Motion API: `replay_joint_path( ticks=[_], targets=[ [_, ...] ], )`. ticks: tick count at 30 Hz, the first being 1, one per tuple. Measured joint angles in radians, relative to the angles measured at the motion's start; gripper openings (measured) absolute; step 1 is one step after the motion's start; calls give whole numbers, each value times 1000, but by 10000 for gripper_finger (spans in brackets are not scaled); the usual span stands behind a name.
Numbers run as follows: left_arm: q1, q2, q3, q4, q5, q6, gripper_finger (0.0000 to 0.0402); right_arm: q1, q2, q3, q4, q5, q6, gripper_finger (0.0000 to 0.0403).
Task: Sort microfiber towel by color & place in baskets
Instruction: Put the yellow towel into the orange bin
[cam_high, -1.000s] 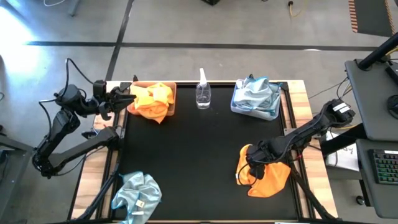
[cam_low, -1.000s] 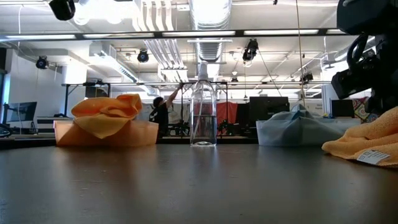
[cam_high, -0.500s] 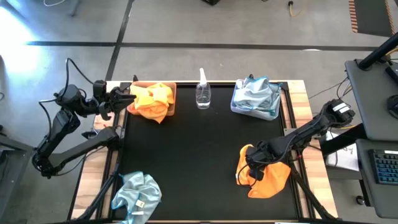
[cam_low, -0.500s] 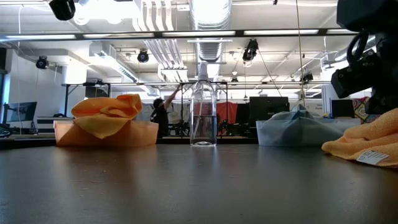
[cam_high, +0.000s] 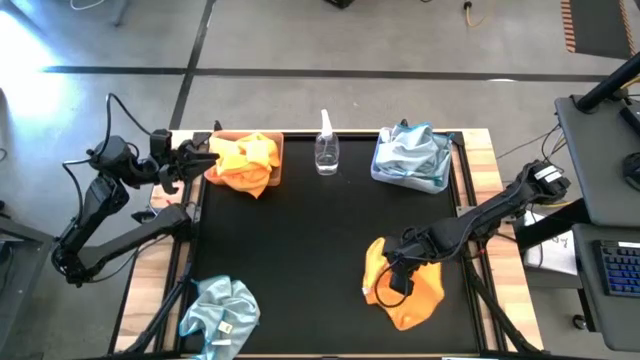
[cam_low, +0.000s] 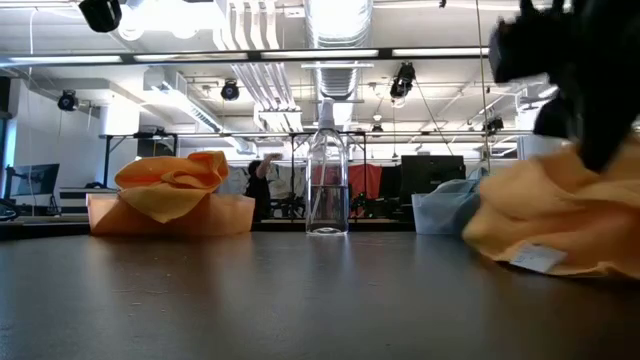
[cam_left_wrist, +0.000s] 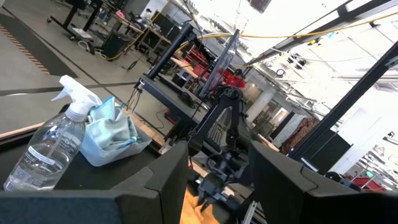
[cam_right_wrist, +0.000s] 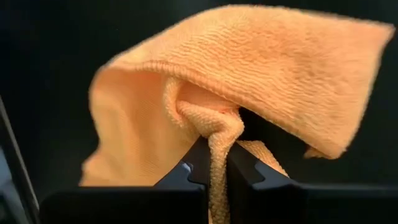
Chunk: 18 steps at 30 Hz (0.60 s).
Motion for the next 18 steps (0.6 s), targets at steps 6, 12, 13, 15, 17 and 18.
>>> replay_joint_path(
  ticks=[6,12,13,15,17,18],
  targets=[
    [0,0,0,0,1,0,152,-9,0,152,-32,213,-126,13],
    [0,0,0,2,1,-4,152,-28,0,331,-78,532,-235,13],
    [0,0,0,7,1,-5,152,-32,0,361,-78,579,-250,13],
    [0,0,0,27,1,-5,152,-41,0,422,-77,664,-280,13],
    [0,0,0,49,0,-6,152,-49,0,481,-76,722,-316,13],
    [0,0,0,57,0,-10,152,-55,0,509,-75,744,-327,13]
  ],
)
